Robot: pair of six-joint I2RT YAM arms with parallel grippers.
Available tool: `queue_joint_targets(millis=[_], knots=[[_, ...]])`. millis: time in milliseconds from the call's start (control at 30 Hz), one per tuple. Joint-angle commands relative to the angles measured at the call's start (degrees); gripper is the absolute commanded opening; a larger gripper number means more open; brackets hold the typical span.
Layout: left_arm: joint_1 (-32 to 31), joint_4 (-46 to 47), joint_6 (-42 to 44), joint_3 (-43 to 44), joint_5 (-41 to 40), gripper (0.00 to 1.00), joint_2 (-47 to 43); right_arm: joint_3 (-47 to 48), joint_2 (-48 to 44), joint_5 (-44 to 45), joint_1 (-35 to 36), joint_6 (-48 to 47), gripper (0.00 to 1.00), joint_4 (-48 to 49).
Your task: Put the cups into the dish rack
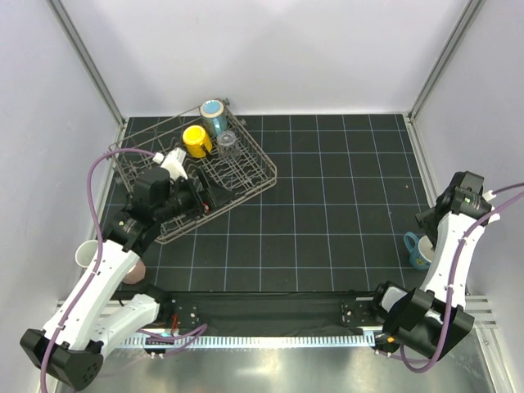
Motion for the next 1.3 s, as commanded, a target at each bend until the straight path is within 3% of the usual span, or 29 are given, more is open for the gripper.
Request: queue_joint_targets(millis=[0, 700, 1000, 1200, 1267], knots=[[0.1, -1.2, 1.1, 2.4, 2.3, 0.88, -1.3, -2.3, -0.7, 0.9, -2.8, 4.0, 0.64, 5.4], [0.1, -1.0, 0.4, 1.3, 3.5, 0.86, -1.6, -10.9, 5.0, -1.1, -4.6, 6.7, 0.57, 20.6], [0.1, 0.3, -0.1, 0.3, 2.9, 0.85, 0.5, -15.6, 6.4, -1.2, -4.6, 4.9, 0.37, 24.8], [0.1, 2.8, -2.1, 2.8, 5.4, 0.85, 3.7, -16.1, 6.6, -7.2, -4.6, 0.6, 0.04, 27.3], [0.1, 4.8, -3.7, 3.0, 8.2, 0.85, 5.1, -15.7, 4.8, -12.1, -3.3, -0.6, 0.04, 29.0]])
